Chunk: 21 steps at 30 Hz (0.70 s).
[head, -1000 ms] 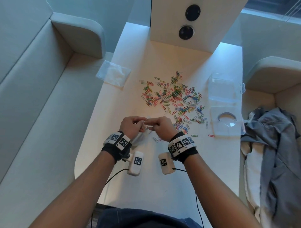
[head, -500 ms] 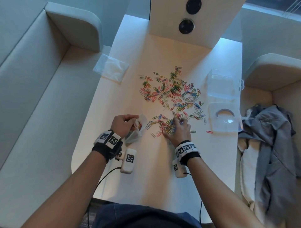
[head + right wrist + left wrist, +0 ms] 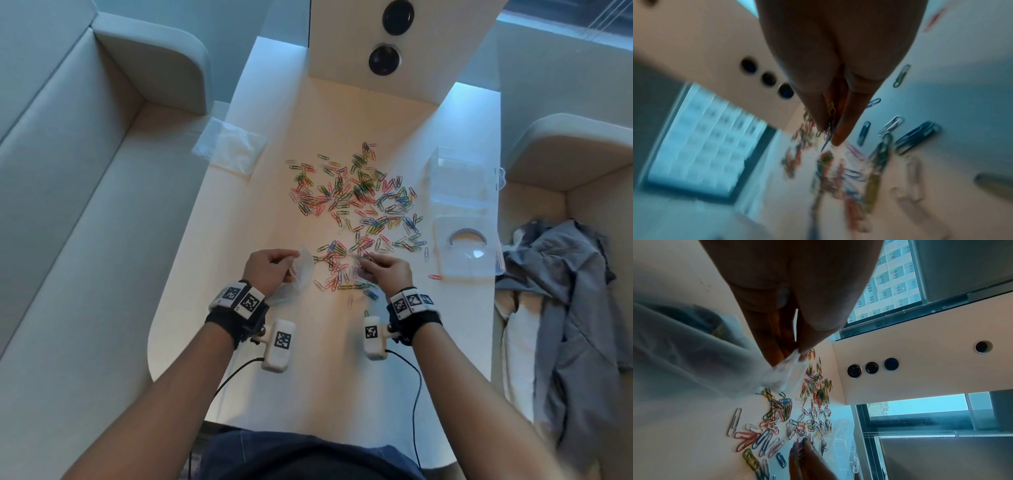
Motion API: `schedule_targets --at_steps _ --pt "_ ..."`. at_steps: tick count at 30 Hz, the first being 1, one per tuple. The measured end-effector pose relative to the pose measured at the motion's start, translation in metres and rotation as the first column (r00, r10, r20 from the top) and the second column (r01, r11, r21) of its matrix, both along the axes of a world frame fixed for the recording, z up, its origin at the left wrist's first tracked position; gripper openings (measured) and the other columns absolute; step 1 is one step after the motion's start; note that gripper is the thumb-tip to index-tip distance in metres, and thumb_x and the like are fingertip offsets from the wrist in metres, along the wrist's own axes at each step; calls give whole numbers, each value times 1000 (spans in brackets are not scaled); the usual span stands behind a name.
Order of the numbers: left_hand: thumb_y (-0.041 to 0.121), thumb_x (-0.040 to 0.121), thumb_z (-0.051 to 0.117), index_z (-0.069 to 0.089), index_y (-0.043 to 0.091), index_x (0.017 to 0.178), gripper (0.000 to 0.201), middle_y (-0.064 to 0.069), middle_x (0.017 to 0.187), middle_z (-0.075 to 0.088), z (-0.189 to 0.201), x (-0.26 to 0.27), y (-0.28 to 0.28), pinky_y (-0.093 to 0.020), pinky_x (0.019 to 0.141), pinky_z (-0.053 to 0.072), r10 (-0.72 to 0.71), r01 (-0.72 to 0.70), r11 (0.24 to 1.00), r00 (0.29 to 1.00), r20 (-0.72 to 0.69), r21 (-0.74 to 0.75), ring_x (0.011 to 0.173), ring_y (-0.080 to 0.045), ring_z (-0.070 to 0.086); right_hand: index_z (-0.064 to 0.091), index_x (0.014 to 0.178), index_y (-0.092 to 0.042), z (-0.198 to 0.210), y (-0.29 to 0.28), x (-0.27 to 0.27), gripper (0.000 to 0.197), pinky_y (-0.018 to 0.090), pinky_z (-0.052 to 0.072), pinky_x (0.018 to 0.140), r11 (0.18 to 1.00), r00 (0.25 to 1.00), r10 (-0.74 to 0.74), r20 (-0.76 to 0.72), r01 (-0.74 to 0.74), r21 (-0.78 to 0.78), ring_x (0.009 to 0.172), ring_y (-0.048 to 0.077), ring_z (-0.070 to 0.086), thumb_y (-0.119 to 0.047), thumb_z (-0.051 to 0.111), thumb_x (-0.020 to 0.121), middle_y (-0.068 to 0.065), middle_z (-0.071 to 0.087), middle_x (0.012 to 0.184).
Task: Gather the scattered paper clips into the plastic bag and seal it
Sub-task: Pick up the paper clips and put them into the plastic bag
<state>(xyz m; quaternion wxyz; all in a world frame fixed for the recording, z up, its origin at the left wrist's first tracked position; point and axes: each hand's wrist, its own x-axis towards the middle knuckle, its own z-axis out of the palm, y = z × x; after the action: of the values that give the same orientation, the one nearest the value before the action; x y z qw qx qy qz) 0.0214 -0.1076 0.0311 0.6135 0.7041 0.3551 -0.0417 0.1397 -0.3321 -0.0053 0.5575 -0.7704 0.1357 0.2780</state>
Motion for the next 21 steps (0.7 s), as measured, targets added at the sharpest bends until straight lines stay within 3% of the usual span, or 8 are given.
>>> schedule_targets --at_steps 2,4,8,10,13,16,19,21 --pt "8 91 60 75 27 81 26 -8 84 75 -4 2 -4 -35 82 58 -5 4 1000 1000 -17 -17 75 -21 68 61 119 9 14 -1 -6 36 30 61 77 915 961 -152 -230 225 336 91 28 71 2 68 84 22 70 106" --pt "8 91 60 75 30 79 28 -8 79 74 -8 4 -8 -44 84 59 -8 7 1000 999 -38 -22 73 -24 68 58 119 12 26 3 -12 33 27 61 73 814 928 -156 -338 315 488 89 25 71 6 62 87 22 69 103" --pt "8 91 60 74 28 80 26 -8 71 71 -10 8 -19 -49 84 58 -19 18 999 999 -40 -29 68 -25 66 60 115 9 44 24 -26 25 29 60 77 775 938 7 -346 213 595 88 23 70 6 55 91 17 70 99" --pt "8 91 60 75 26 83 24 -10 70 71 -10 9 -22 -50 84 58 -30 29 999 999 -33 -30 66 -25 66 57 119 11 46 39 -33 28 30 60 80 817 947 63 -316 133 562 87 25 68 9 54 91 18 68 98" --pt "8 91 59 76 23 87 22 -13 76 73 -6 11 -25 -47 81 60 -35 35 999 999 -18 -22 65 -23 67 59 119 11 42 58 -41 32 27 60 75 921 976 92 -196 -9 390 82 24 67 15 57 87 15 68 92" --pt "9 91 59 77 19 91 21 -14 81 75 -3 12 -25 -45 80 61 -36 36 999 999 -10 -1 68 -27 70 70 106 5 39 66 -42 26 30 61 74 975 990 139 -30 -132 177 77 25 72 8 70 80 16 73 87" --pt "7 91 58 76 23 86 24 -14 81 75 -1 12 -23 -45 80 61 -31 31 999 999 -5 -9 71 -29 72 77 90 -2 42 69 -41 14 20 58 60 965 955 261 138 -257 -47 58 12 69 -8 78 78 11 73 75" --pt "5 92 57 75 23 86 26 -14 83 75 0 12 -24 -43 79 61 -43 44 999 999 5 -9 71 -29 72 77 88 -7 43 73 -41 12 20 57 62 908 891 405 205 -365 -206 62 10 67 -17 75 82 5 73 74"
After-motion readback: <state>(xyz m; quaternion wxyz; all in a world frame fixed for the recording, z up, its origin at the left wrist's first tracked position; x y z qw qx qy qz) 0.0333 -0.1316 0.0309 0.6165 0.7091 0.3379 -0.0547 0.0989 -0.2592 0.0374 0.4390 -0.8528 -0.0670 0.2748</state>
